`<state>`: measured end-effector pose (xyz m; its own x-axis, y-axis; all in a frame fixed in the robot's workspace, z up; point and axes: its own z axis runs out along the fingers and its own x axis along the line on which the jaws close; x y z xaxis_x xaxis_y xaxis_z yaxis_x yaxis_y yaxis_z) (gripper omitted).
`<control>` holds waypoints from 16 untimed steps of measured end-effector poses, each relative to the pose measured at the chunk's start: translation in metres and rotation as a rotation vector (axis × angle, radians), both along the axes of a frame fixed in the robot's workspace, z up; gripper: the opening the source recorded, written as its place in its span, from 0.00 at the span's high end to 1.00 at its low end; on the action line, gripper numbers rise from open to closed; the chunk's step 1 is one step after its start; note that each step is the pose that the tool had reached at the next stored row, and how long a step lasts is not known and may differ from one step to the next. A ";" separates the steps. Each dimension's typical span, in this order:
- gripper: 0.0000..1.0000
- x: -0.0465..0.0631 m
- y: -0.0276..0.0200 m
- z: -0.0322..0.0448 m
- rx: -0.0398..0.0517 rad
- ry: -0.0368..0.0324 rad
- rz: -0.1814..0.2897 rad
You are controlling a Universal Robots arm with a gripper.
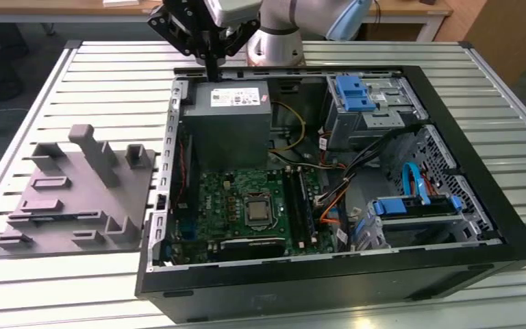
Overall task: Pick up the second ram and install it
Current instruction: 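Reach for the second ram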
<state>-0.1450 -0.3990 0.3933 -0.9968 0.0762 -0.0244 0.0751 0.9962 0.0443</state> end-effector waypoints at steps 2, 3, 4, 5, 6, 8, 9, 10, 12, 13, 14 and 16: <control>0.90 -0.001 0.0000 -0.0001 0.0001 -0.0001 0.000; 0.90 -0.002 0.0000 0.0000 0.0001 0.0000 0.000; 0.90 -0.004 0.0000 0.0000 0.0000 0.0000 0.000; 0.90 -0.005 0.0000 0.0000 0.0000 0.0000 0.000; 0.90 -0.007 0.0000 -0.0001 0.0001 -0.0001 0.000; 0.90 -0.010 0.0000 -0.0001 0.0001 -0.0001 0.000; 0.90 -0.011 0.0000 -0.0001 0.0001 -0.0001 0.000; 0.90 -0.013 0.0000 -0.0001 0.0001 -0.0001 0.000; 0.90 -0.017 0.0000 -0.0001 0.0001 -0.0001 0.000; 0.90 -0.019 0.0000 -0.0001 0.0001 -0.0001 0.000; 0.90 -0.022 0.0000 -0.0001 0.0001 -0.0001 0.000; 0.90 -0.027 0.0000 -0.0001 0.0001 -0.0001 0.000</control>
